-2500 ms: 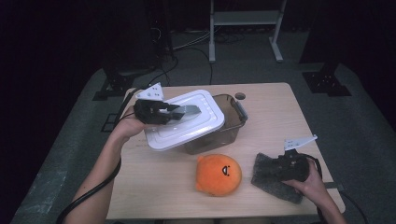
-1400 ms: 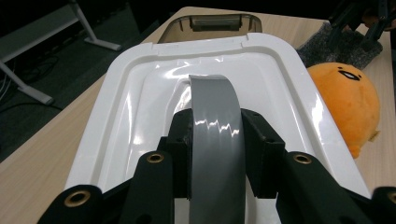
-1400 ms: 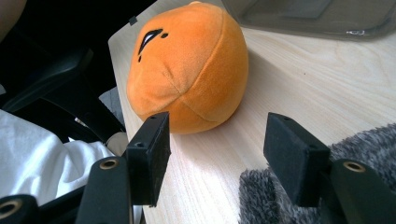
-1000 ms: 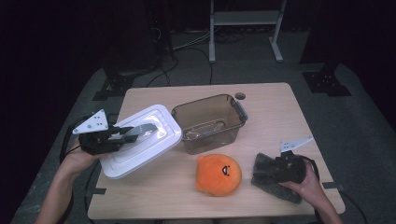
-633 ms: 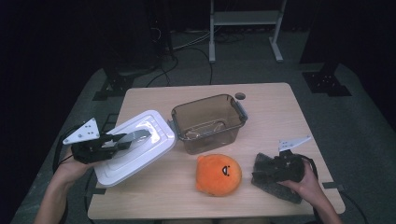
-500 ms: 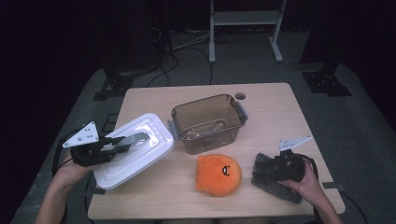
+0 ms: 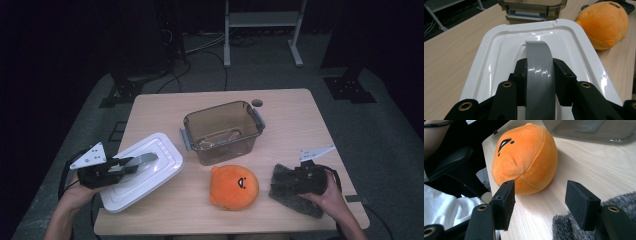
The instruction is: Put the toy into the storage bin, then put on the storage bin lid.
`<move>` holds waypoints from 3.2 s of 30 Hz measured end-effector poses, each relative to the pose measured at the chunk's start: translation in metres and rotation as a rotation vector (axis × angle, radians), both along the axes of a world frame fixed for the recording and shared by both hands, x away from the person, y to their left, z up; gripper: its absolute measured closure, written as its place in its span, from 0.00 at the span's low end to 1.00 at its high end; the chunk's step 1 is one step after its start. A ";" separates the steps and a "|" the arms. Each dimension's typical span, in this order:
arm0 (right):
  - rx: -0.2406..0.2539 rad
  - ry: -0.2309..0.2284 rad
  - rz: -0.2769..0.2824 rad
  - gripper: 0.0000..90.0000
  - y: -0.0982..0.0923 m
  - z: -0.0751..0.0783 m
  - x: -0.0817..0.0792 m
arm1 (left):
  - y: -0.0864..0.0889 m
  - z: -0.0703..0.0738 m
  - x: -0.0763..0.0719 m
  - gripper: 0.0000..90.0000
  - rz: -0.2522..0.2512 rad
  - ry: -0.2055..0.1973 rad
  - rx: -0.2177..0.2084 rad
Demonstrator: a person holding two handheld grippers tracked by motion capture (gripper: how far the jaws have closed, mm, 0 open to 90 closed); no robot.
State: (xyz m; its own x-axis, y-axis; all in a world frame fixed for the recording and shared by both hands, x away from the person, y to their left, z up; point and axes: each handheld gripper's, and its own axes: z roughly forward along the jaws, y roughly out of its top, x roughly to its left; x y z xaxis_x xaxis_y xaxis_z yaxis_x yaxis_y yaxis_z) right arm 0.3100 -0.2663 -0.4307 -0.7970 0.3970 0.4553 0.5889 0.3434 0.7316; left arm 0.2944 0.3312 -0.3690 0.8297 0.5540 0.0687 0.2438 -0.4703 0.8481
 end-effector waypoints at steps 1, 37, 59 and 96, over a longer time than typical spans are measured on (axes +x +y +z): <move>0.000 0.002 0.000 0.44 0.000 0.000 0.000 | 0.000 -0.003 0.001 0.74 0.003 0.003 -0.001; 0.003 0.002 -0.005 0.44 -0.004 -0.001 -0.002 | -0.026 -0.069 0.017 0.74 -0.040 0.125 0.057; 0.002 0.006 -0.002 0.44 -0.004 -0.001 -0.002 | -0.024 -0.070 0.013 0.67 -0.044 0.132 0.035; 0.004 -0.003 -0.002 0.44 -0.006 0.001 -0.007 | -0.095 0.001 -0.006 0.29 -0.204 -0.008 -0.065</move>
